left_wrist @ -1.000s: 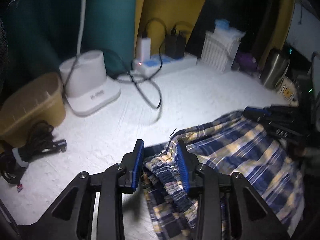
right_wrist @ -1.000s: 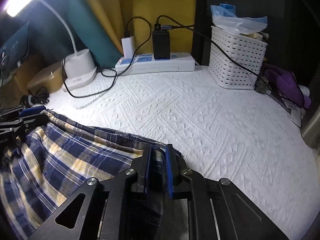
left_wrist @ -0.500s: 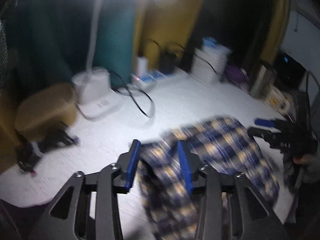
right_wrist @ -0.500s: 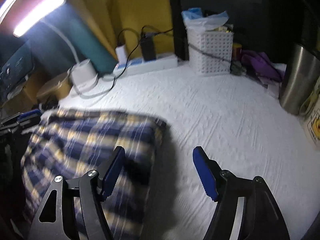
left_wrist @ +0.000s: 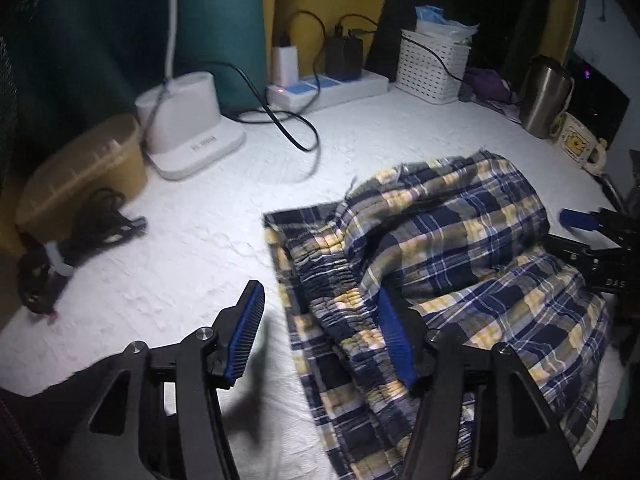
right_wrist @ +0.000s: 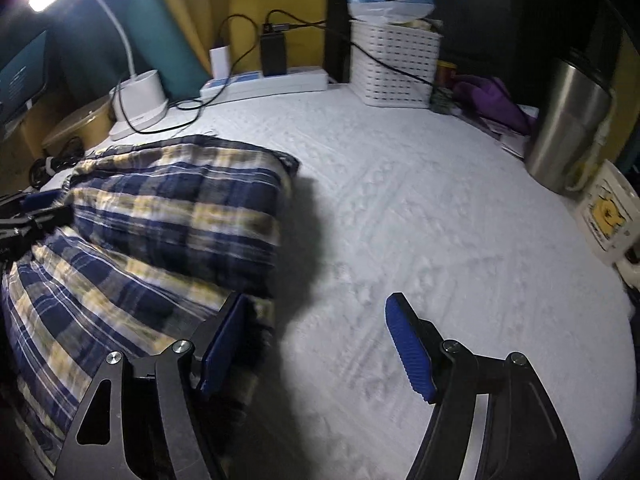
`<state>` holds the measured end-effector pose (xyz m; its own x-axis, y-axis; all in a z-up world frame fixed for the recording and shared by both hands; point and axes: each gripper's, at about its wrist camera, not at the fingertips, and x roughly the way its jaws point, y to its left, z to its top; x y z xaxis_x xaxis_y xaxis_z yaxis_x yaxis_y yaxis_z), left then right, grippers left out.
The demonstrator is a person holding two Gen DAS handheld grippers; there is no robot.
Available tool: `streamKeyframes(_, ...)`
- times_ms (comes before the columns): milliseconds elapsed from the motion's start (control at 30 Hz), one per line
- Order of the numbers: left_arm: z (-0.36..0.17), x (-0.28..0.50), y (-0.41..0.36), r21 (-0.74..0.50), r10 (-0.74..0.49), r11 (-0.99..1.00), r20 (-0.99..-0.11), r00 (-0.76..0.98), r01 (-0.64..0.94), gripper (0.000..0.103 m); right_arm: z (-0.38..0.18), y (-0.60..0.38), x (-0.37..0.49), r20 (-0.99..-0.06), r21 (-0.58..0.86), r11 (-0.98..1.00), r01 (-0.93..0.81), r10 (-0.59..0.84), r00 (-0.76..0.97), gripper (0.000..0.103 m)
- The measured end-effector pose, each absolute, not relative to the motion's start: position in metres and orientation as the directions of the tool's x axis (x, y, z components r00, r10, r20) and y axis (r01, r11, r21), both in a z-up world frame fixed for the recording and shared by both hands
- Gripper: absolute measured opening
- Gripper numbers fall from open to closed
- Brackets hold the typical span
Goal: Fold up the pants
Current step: 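Withdraw both open grippers from the folded pants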
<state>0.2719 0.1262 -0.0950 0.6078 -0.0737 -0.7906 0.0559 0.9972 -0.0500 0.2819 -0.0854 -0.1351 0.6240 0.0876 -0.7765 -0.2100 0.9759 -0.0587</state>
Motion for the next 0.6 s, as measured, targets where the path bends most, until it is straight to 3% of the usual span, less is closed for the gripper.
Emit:
streamKeyframes(267, -0.055, 0.238, 0.124, -0.130, -0.130, 0.990, -0.718, 0.683, 0.053, 0.058, -0.113, -0.087, 0.244, -0.766, 0.036, 0.976, -0.213, 0.164, 0.621, 0.072)
streamKeyframes(533, -0.079, 0.215, 0.101, -0.127, -0.154, 0.988, -0.776, 0.612, 0.087, 0.058, -0.131, -0.067, 0.219, -0.788, 0.032, 0.967, -0.254, 0.180, 0.588, 0.073)
streamKeyframes(600, -0.089, 0.212, 0.098, -0.080, -0.118, 0.993, -0.790, 0.601, 0.089, 0.059, -0.137, -0.067, 0.214, -0.790, 0.011, 0.968, -0.250, 0.162, 0.591, 0.073)
